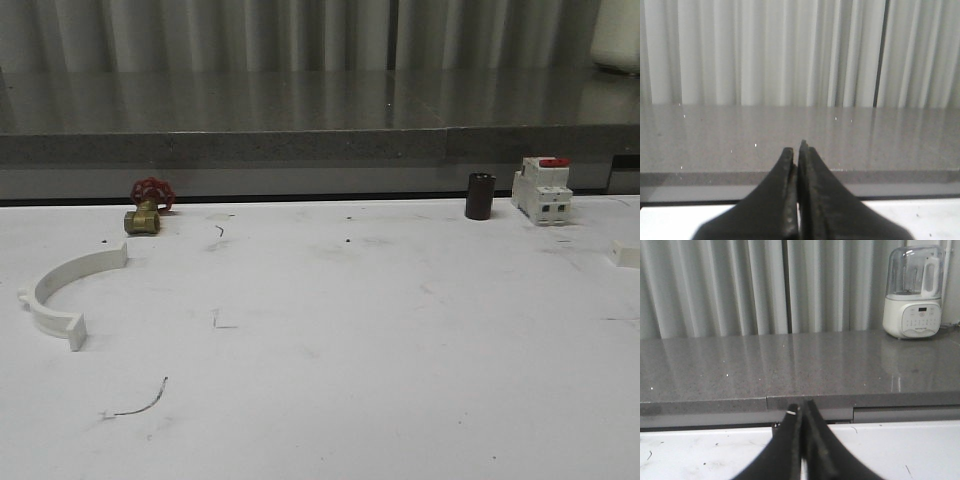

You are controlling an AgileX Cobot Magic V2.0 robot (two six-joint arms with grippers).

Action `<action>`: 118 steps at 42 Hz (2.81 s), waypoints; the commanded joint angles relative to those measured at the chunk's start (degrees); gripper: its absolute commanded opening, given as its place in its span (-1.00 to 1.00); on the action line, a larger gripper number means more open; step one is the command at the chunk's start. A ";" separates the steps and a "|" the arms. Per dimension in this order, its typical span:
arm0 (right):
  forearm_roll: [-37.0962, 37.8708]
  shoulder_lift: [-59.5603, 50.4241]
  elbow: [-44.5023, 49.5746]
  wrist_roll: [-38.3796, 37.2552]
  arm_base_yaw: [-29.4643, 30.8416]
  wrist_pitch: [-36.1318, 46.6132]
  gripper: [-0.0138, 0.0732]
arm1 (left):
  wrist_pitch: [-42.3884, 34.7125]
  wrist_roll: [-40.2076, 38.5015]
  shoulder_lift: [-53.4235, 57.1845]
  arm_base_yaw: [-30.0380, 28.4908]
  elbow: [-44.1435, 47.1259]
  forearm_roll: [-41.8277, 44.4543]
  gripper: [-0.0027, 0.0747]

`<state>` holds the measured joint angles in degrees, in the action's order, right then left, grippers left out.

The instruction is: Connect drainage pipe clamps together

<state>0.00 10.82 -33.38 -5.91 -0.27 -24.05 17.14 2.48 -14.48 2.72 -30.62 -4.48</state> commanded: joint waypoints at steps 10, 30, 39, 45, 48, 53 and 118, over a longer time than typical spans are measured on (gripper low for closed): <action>0.51 14.70 -4.76 0.35 0.44 -5.62 -0.84 | 3.04 -0.35 -14.46 0.03 -4.34 -0.01 -0.98; 0.51 29.68 -4.76 1.88 0.44 -10.52 -0.84 | 4.35 -0.35 -26.07 0.03 -4.34 0.87 -0.98; 0.51 30.45 -4.76 2.14 0.44 -11.69 -0.83 | 4.97 -0.35 -26.07 0.03 -4.34 3.08 -0.98; 0.51 30.45 -4.76 2.14 0.44 -11.90 -0.80 | 4.97 -0.35 -26.07 0.03 -4.34 3.08 -0.98; 0.51 30.45 -4.76 2.14 0.44 -12.05 -0.66 | 4.97 -0.35 -26.07 0.03 -4.34 3.08 -0.96; 0.51 30.45 -4.76 2.14 0.44 -12.38 -0.20 | 4.97 -0.35 -26.07 0.03 -4.34 3.08 -0.70; 0.51 30.45 -4.76 2.14 0.44 -12.74 0.49 | 24.70 1.21 -86.06 4.08 -39.34 0.87 0.41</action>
<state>0.00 41.19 -36.27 -4.17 -0.27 -39.73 43.22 3.80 -100.90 6.19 -67.45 -2.67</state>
